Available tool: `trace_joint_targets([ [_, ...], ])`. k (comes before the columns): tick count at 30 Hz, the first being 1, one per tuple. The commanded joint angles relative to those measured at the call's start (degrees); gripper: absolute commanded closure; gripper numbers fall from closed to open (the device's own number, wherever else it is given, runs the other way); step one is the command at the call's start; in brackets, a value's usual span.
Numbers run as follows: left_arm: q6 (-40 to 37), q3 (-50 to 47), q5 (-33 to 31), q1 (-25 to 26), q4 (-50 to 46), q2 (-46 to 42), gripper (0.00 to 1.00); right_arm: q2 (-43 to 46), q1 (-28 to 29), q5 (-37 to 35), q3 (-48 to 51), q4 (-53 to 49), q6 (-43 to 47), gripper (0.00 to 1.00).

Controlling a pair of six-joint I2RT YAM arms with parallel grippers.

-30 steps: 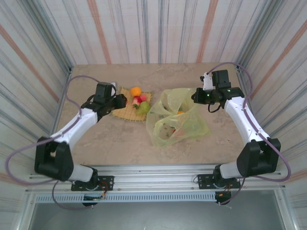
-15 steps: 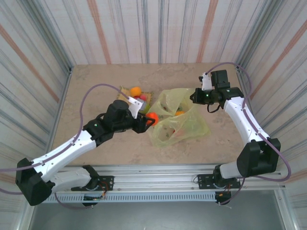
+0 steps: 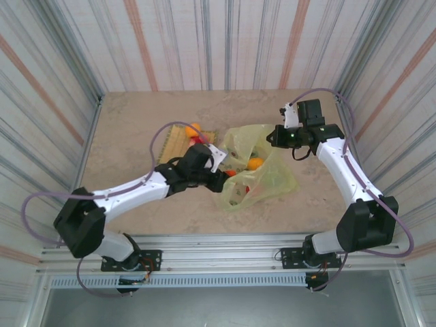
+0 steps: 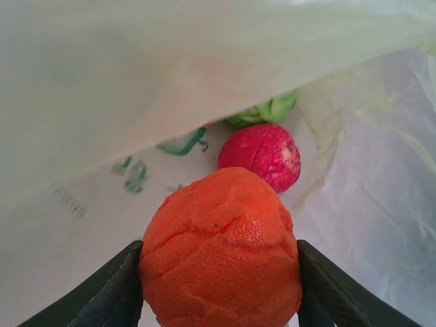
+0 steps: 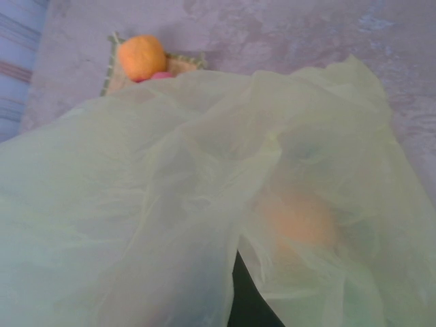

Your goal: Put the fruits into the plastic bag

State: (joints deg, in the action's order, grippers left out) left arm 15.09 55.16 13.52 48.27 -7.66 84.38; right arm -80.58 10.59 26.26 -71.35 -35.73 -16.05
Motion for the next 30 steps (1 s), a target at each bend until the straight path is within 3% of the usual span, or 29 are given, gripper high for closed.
trace_joint_targets([
  [1,-1.28,4.96,-0.86,1.86,5.55,4.62,0.41,-0.87,0.45,3.78,0.17,2.40,-2.75,1.00],
  [7,6.53,8.86,-11.09,1.96,12.11,12.64,0.40,-1.13,0.40,3.13,-0.19,1.86,-1.91,1.00],
  [17,11.63,13.64,-18.52,2.70,14.07,21.87,0.38,-0.58,0.25,1.13,0.86,0.14,0.57,1.00],
  [30,9.63,15.20,-18.09,2.70,12.15,24.82,0.27,-0.34,-0.39,0.99,1.84,0.31,1.20,1.00],
])
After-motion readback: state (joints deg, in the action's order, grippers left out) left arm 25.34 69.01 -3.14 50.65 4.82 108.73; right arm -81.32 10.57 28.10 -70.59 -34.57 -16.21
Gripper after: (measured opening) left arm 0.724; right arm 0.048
